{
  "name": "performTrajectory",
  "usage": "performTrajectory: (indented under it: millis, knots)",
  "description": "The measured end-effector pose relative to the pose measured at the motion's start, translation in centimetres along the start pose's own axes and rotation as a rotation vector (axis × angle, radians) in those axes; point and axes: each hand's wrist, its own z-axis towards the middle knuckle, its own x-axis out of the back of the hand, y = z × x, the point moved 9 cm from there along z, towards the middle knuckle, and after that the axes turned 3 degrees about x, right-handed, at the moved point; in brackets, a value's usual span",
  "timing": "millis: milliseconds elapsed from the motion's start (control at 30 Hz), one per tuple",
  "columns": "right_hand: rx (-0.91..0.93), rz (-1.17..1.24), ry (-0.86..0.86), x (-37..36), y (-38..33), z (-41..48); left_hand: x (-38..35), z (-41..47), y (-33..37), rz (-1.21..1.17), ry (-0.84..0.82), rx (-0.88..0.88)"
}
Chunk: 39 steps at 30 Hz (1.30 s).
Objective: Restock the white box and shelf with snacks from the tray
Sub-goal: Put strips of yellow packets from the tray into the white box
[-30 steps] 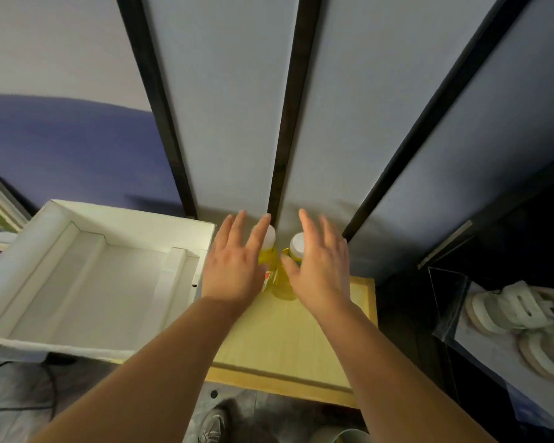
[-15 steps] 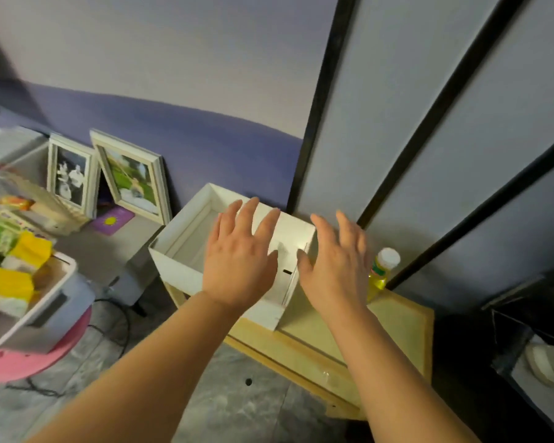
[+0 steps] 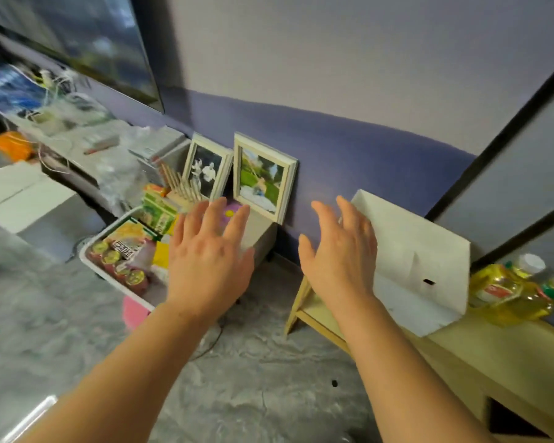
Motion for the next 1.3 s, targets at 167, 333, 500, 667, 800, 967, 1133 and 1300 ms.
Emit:
performTrajectory:
  millis: [167,333,500,667,800,967,1133,1300]
  knots:
    - [0.043,-0.017,-0.019,-3.7,-6.1,1.8,0.7,-0.1,-9.1,0.083,-0.017,0.12]
    - [0.119,-0.002,-0.013,-7.9,-10.1,5.3,-0.8,0.9,-15.8,0.093,-0.062,0.239]
    - [0.205,0.026,-0.058,-13.1,-13.8,10.3,-2.8,3.8,-20.8,0.14,-0.054,0.289]
    - [0.241,0.031,-0.122,-17.8,-16.8,13.5,-4.6,6.0,-25.1,0.128,-0.026,0.365]
    - [0.259,0.016,-0.134,-20.5,-18.6,15.0,-6.3,7.4,-27.9,0.139,-0.056,0.369]
    - [0.224,-0.006,-0.103,-23.9,-20.4,15.8,-8.7,8.8,-31.9,0.094,-0.101,0.323]
    - [0.094,-0.068,-0.069,-27.8,-22.0,15.1,-12.3,10.2,-35.6,0.018,-0.162,0.17]
    - [-0.068,-0.12,-0.034,-31.7,-22.6,14.1,-15.8,12.0,-37.9,-0.021,-0.184,-0.043]
